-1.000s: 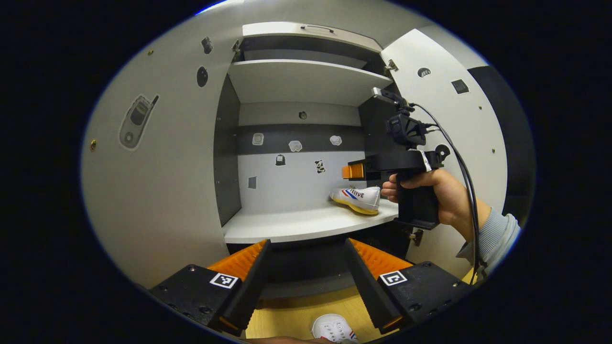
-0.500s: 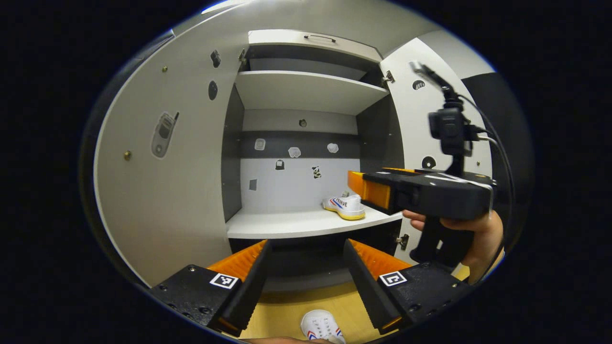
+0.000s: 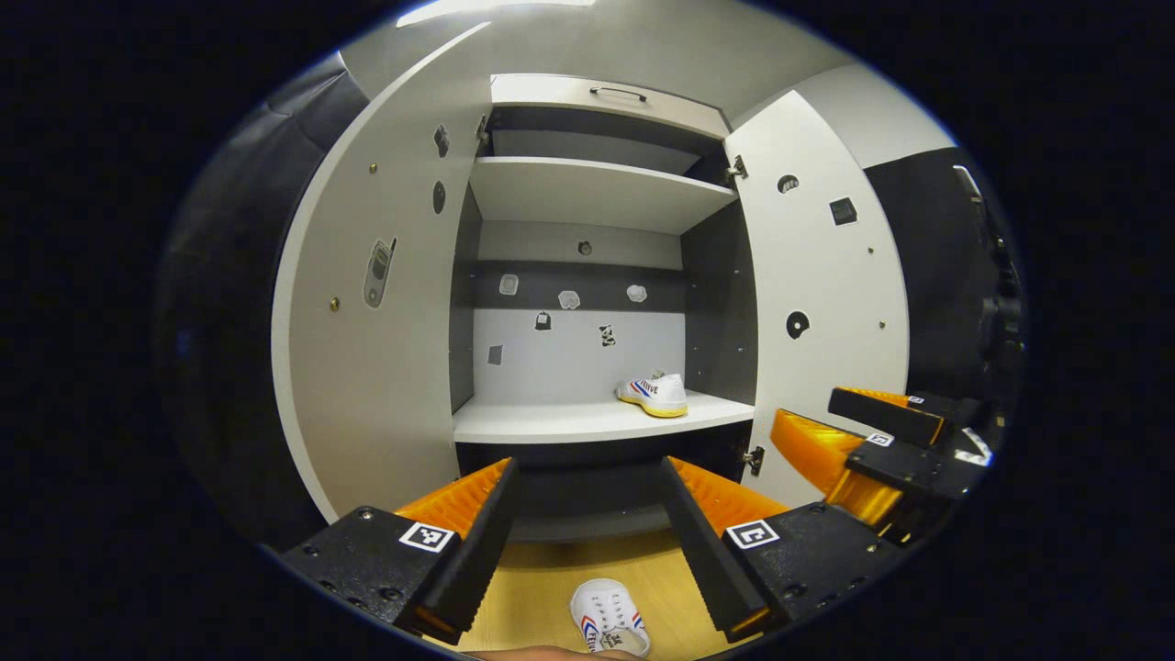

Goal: Grab one shoe with the right hand and put it into the shoe cabinet, grab the other shoe with the left hand and put it into the shoe cabinet; then close the right door with the right hand and the left door with the left hand.

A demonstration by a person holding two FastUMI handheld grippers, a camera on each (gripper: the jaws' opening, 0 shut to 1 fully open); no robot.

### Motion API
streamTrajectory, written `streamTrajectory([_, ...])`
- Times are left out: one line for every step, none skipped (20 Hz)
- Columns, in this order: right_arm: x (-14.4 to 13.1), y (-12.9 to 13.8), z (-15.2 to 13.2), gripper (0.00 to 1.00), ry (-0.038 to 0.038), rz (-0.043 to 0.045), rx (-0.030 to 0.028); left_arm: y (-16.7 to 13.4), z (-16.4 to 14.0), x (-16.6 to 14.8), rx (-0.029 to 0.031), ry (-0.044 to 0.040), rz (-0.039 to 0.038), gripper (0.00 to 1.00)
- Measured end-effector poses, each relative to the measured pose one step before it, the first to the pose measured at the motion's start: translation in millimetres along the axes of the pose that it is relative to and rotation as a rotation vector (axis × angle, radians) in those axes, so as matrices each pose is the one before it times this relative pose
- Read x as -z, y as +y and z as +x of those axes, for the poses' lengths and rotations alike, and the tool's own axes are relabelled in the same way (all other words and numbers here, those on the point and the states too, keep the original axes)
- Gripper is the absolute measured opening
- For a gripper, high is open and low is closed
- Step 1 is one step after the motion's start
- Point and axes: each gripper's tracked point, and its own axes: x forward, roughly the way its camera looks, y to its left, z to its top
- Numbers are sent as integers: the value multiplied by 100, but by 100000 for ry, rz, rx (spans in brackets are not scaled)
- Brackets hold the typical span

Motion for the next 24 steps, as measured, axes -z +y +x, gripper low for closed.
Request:
streamTrajectory([233, -741, -1398, 93, 875, 2705, 2455, 124, -429, 667, -971, -1637, 730, 92])
streamTrajectory([266, -824, -1343, 92, 1094, 1801, 2838, 126, -462, 1372, -967, 531, 642, 92])
streamTrajectory([255, -542, -1204, 95, 403, 1486, 1215, -30, -294, 1339, 343, 1152, 128, 92])
streamTrajectory([-112, 145, -1270, 92, -540, 2285, -2331, -75, -195, 1548, 179, 1844, -438, 92])
streamTrajectory([-175, 165, -1295, 96, 140, 2634, -2600, 224, 181, 1557, -373, 2819, -215, 92])
streamTrajectory([-191, -33, -1311, 93, -267, 2647, -1102, 304, 184, 1782, -682, 2580, -1565, 92])
streamTrajectory([-132, -248, -983, 96, -844, 2033, 158, -11, 346, 1437, 738, 1955, -1322, 92])
streamTrajectory([-218, -312, -787, 92, -1560, 528, 787, -129, 576, 1539, 787, 1624, -1038, 92])
streamTrajectory([-89, -255, -352, 97, -1690, -594, 724, 61, 634, 1507, 810, 2108, 211, 92])
streamTrajectory([13, 92, -374, 97, -735, -521, 907, 167, 552, 1848, -220, 3243, -409, 93])
streamTrajectory([351, 382, -396, 92, 35, -1105, 39, -79, 550, 1666, 769, 3136, -149, 93])
streamTrajectory([224, 580, -218, 100, -144, -1515, -822, -391, 453, 1701, 1475, 3566, 557, 93])
streamTrajectory([238, 708, -67, 97, 13, -1196, -1120, -333, 412, 1631, 1316, 3495, 1717, 92])
streamTrajectory([187, 633, -53, 96, -40, -658, -1049, 6, 430, 1625, 460, 2919, 1490, 92])
streamTrajectory([169, 572, 51, 96, -16, -479, -1170, 19, 458, 1566, -148, 3516, 1576, 92])
streamTrajectory([174, 461, -71, 96, 300, -600, -674, 125, 667, 1683, -426, 3549, 1370, 92])
streamTrajectory([83, 69, 51, 96, -96, -863, 494, 64, 554, 1159, -663, 4034, 1432, 92])
streamTrajectory([-289, -218, -26, 97, -781, -1151, 1417, 175, 674, 1301, -1270, 3799, 260, 92])
streamTrajectory([-297, -312, -58, 97, -941, -1503, 1909, -113, 564, 1177, 924, 4401, -1254, 92])
streamTrajectory([-244, -417, -279, 92, -977, -2040, 1959, -481, 347, 1629, 2768, 5515, -748, 91])
streamTrajectory([-332, -423, -260, 97, -1482, -1320, 2002, -330, 404, 1437, 2585, 4437, -1526, 90])
streamTrajectory([-475, -367, -325, 97, -1660, -366, 1279, 29, 130, 1099, 1084, 4048, -60, 91])
streamTrajectory([-367, -136, -332, 96, -1296, 655, 411, 248, -37, 189, 658, 232, -1502, 91])
streamTrajectory([-309, -13, -192, 96, -759, 1688, 90, -27, 351, -84, 178, -537, -1473, 92])
